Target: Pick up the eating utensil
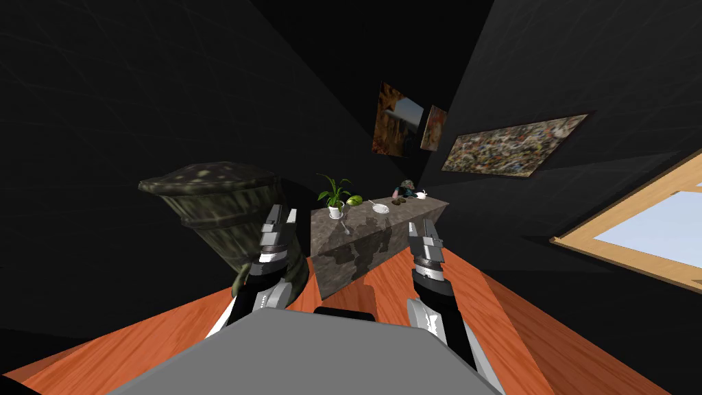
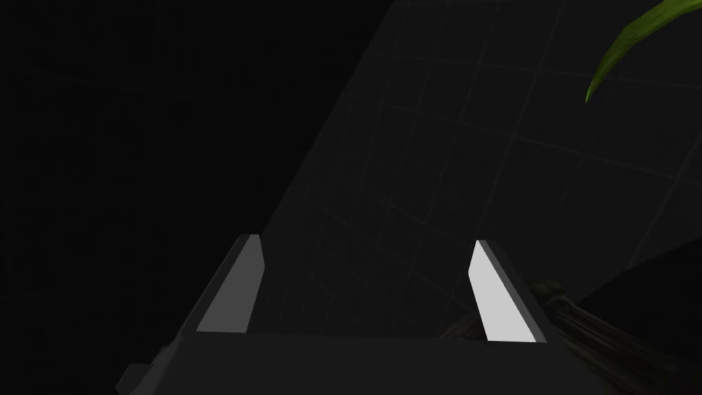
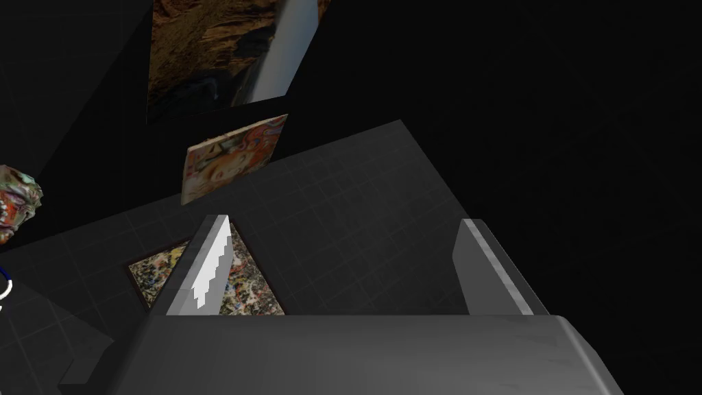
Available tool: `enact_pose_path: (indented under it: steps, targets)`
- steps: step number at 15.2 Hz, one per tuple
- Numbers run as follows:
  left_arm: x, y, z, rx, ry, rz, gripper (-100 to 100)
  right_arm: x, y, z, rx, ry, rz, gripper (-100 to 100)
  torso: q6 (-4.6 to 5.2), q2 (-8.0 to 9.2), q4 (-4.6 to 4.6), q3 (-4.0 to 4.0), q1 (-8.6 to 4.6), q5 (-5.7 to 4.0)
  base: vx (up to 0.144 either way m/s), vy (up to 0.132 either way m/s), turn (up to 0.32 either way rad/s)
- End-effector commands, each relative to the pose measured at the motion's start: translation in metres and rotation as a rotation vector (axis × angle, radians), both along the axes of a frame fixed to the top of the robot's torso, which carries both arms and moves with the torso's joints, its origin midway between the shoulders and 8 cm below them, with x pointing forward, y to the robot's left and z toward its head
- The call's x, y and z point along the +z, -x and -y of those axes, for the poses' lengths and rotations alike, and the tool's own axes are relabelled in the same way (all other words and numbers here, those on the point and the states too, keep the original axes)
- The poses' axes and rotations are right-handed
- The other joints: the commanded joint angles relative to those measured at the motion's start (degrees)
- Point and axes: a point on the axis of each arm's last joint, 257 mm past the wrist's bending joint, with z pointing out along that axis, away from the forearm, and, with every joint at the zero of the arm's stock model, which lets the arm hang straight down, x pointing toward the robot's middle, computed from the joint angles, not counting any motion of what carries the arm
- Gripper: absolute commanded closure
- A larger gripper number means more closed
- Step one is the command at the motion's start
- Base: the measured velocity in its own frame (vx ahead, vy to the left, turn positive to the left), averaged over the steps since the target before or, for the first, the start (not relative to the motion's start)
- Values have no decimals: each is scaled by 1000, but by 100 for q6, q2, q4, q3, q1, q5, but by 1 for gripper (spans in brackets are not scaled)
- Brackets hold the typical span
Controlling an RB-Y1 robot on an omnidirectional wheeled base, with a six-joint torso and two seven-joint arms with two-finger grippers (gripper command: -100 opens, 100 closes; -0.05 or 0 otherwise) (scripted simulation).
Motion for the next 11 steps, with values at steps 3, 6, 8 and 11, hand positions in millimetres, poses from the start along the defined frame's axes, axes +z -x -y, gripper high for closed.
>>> enact_pose_path:
  steps: [3, 6, 8, 11]
  targets:
    - [-9, -13, 8, -37, -70, -53, -100, 0, 0, 0, 0, 0, 0, 0, 0, -2, 0, -1, -6, -1, 6, -30, -13]
    - [-18, -25, 11, -55, -110, -100, -100, 0, 0, 0, 0, 0, 0, 0, 1, -6, -1, -3, -19, -4, 12, -54, -14]
    - [-23, -32, 11, -62, -128, -127, -100, 0, 0, 0, 0, 0, 0, 0, 1, -8, -2, -5, -27, -6, 21, -77, -20]
    - [-33, -48, 12, -70, -162, -183, -100, 0, 0, 0, 0, 0, 0, 0, 1, -11, -3, -7, -34, -7, 22, -82, -21]
